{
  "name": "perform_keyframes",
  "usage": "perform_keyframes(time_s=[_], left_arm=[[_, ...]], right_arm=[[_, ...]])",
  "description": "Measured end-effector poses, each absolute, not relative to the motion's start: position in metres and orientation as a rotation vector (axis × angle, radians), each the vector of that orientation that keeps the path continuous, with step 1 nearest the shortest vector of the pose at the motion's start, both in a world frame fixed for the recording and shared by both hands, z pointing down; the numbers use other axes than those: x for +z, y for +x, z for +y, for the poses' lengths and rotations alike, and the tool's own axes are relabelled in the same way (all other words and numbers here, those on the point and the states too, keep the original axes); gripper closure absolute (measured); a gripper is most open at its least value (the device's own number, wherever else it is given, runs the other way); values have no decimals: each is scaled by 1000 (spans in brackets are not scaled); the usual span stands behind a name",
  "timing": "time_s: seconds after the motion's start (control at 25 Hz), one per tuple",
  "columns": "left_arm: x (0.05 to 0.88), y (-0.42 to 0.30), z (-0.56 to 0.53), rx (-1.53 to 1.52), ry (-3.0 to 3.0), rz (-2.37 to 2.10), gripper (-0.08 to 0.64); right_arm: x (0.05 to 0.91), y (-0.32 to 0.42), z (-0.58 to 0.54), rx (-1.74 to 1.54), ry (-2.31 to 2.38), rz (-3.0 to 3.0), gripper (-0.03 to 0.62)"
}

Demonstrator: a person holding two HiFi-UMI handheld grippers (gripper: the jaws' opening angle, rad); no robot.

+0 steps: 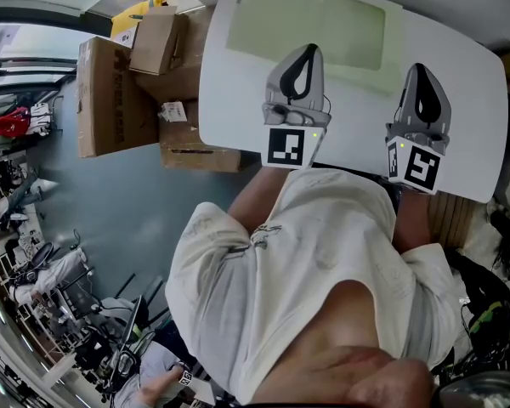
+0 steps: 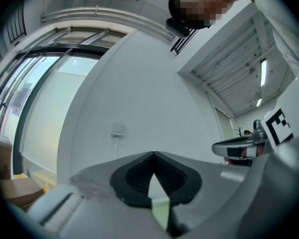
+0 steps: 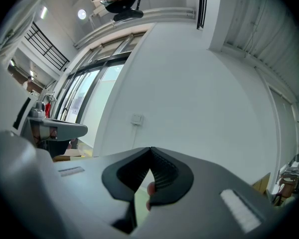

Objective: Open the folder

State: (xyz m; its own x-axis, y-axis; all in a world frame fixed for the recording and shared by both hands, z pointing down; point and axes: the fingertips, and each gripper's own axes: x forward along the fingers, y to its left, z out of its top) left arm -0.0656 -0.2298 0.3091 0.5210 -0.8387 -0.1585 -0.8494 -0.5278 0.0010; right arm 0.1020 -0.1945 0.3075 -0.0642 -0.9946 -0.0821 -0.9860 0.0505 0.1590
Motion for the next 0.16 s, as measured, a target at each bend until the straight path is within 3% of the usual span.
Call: perform_keyframes(time_s=[0.16], left_arm=[[310, -67, -229, 216, -2678, 1485, 561]], right_arm=[[308, 100, -194, -271, 2112, -2242, 592]])
